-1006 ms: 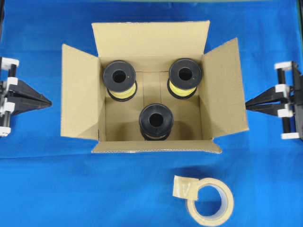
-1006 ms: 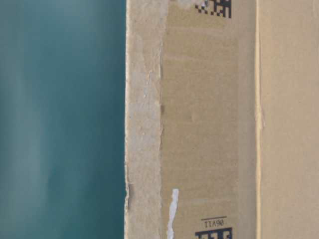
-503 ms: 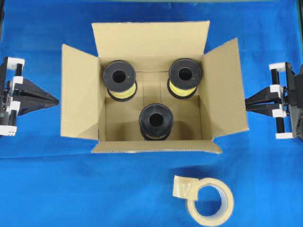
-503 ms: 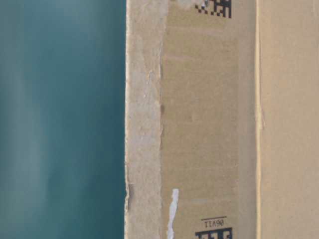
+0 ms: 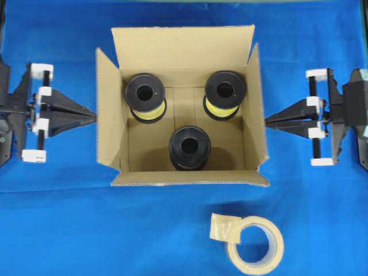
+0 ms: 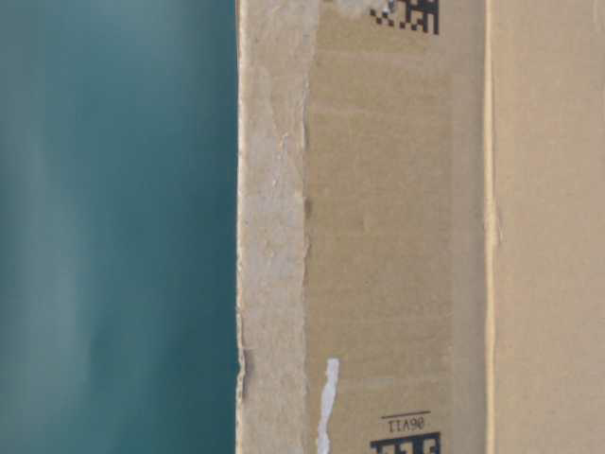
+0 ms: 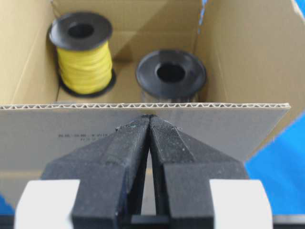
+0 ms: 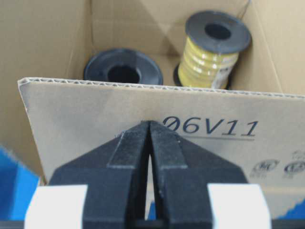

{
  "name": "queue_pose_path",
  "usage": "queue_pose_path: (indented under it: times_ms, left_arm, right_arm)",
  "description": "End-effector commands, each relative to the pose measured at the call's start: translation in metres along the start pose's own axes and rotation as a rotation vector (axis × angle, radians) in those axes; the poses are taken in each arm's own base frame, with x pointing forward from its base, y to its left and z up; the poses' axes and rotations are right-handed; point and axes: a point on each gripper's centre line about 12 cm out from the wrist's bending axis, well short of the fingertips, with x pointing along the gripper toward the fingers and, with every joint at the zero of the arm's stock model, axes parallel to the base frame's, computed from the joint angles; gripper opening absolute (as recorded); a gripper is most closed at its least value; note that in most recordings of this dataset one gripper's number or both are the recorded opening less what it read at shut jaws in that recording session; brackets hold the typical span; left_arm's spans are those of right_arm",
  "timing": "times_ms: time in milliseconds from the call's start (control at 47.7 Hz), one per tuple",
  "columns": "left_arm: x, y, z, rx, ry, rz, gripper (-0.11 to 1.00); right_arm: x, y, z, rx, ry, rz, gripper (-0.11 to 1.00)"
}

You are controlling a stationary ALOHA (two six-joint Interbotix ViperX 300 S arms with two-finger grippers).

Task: Close the cardboard box.
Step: 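Push the left side flap and right side flap inward over the spools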

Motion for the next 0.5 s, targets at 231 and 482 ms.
queue_pose_path:
  times_ms: [231, 482]
  left_arm:
    - [0.055, 0.007, 0.009, 0.005, 0.027, 0.029, 0.0]
    - [0.097, 0.01, 0.001, 0.004, 0.097, 0.038, 0.0]
  right_arm:
    - [0.038, 0.001, 0.011, -0.004, -0.028, -0.004, 0.0]
    - [0.069, -0.001, -0.004, 0.0, 0.042, -0.011, 0.0]
